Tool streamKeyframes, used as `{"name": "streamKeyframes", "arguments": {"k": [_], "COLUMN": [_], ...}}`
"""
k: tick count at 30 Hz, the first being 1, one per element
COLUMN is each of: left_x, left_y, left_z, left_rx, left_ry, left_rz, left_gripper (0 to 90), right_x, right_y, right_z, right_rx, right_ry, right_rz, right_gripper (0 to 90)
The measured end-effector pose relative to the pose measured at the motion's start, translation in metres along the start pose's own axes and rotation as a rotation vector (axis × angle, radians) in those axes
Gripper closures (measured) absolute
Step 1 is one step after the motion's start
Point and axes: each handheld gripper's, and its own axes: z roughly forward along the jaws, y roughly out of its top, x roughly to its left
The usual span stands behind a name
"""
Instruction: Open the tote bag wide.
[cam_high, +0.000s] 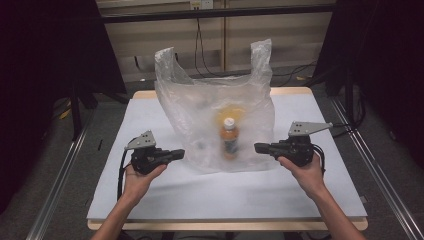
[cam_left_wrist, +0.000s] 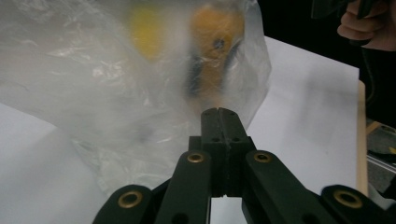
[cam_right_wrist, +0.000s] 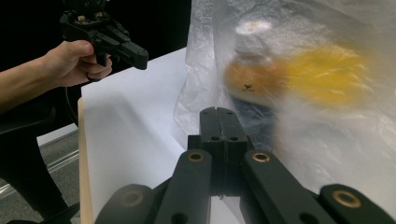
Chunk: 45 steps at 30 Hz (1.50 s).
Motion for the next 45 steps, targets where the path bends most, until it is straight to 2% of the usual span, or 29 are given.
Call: {"name": "streamKeyframes", "arguments": {"k": [8, 9, 12, 16, 22, 26, 29, 31, 35, 38, 42, 45], "left_x": [0.000, 0.001, 0.003, 0.008, 0.014, 0.015, 0.017, 0.017, 0.020, 0.022, 0.025, 0.026], "left_y": [0.015, 0.017, 0.023, 0.029, 0.041, 0.050, 0.058, 0.063, 0.076, 0.085, 0.101, 0.115], "left_z": [0.006, 0.006, 0.008, 0.012, 0.015, 0.012, 0.010, 0.009, 0.008, 0.009, 0.011, 0.012], "left_rx": [0.011, 0.009, -0.005, -0.005, -0.005, -0.035, -0.045, -0.073, -0.103, -0.103, -0.123, -0.143], "left_ry": [-0.020, -0.021, -0.028, -0.028, -0.017, -0.003, -0.005, -0.011, -0.008, -0.002, -0.014, -0.008], "left_rz": [0.008, 0.018, 0.011, 0.004, 0.018, 0.019, 0.027, 0.019, 0.027, 0.030, 0.044, 0.050], "left_gripper": [90.0, 90.0, 90.0, 90.0, 90.0, 90.0, 90.0, 90.0, 90.0, 90.0, 90.0, 90.0], "right_x": [-0.002, -0.002, -0.003, -0.003, 0.001, 0.003, 0.003, 0.003, 0.003, 0.002, -0.001, -0.004], "right_y": [0.015, 0.018, 0.026, 0.037, 0.053, 0.066, 0.074, 0.081, 0.094, 0.104, 0.118, 0.129], "right_z": [0.003, 0.005, 0.007, 0.012, 0.018, 0.020, 0.021, 0.022, 0.025, 0.029, 0.034, 0.036], "right_rx": [-0.024, -0.023, -0.028, -0.032, -0.041, -0.050, -0.062, -0.068, -0.073, -0.077, -0.082, -0.089], "right_ry": [0.007, 0.008, 0.015, 0.020, 0.035, 0.027, 0.021, 0.022, 0.011, 0.001, -0.014, -0.018], "right_rz": [-0.011, -0.017, -0.025, -0.036, -0.065, -0.087, -0.093, -0.097, -0.110, -0.112, -0.116, -0.117], "right_gripper": [90.0, 90.0, 90.0, 90.0, 90.0, 90.0, 90.0, 90.0, 90.0, 90.0, 90.0, 90.0]}}
